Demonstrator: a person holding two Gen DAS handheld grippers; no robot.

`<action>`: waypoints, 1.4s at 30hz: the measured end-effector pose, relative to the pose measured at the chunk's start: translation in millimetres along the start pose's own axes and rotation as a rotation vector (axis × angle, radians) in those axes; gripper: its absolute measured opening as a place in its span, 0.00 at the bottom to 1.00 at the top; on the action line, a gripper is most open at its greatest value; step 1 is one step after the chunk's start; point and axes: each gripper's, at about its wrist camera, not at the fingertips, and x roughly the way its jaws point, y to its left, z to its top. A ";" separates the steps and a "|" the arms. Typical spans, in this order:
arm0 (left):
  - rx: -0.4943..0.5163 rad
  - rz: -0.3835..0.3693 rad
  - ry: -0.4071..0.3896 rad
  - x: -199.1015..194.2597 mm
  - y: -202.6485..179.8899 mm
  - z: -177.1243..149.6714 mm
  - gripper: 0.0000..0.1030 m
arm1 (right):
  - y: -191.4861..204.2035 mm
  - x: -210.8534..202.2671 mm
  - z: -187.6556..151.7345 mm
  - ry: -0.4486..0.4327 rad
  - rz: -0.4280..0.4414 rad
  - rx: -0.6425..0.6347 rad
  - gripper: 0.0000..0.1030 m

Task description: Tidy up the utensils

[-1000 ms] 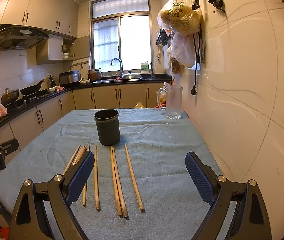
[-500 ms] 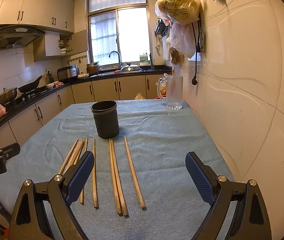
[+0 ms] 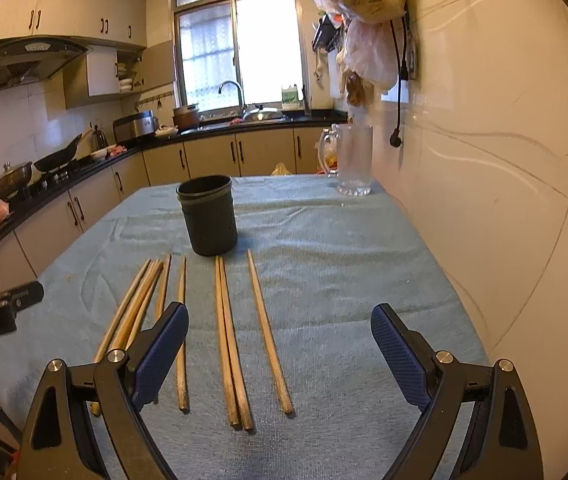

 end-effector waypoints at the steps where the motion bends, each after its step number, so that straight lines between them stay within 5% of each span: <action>1: 0.004 0.002 0.013 7.4 2.4 2.3 1.00 | 0.1 3.4 0.3 0.009 0.002 -0.007 0.92; 9: 0.007 -0.149 0.154 70.4 -2.1 29.1 0.98 | -6.0 47.2 12.8 0.128 0.060 -0.013 0.92; 13: 0.013 -0.248 0.219 105.2 -19.4 37.7 0.72 | -14.6 74.7 20.5 0.205 0.104 0.022 0.91; 17: 0.002 -0.311 0.300 138.6 -33.4 41.7 0.54 | -21.4 101.5 30.1 0.271 0.125 0.027 0.79; 24: 0.020 -0.316 0.359 160.5 -47.7 41.9 0.08 | -20.9 140.1 41.1 0.356 0.149 0.022 0.68; 31: 0.009 -0.317 0.373 160.5 -30.3 42.5 0.07 | -0.3 180.9 43.2 0.437 0.205 -0.034 0.59; 42: 0.017 -0.322 0.449 191.2 -32.9 69.7 0.08 | 27.1 226.0 53.4 0.492 0.126 -0.159 0.52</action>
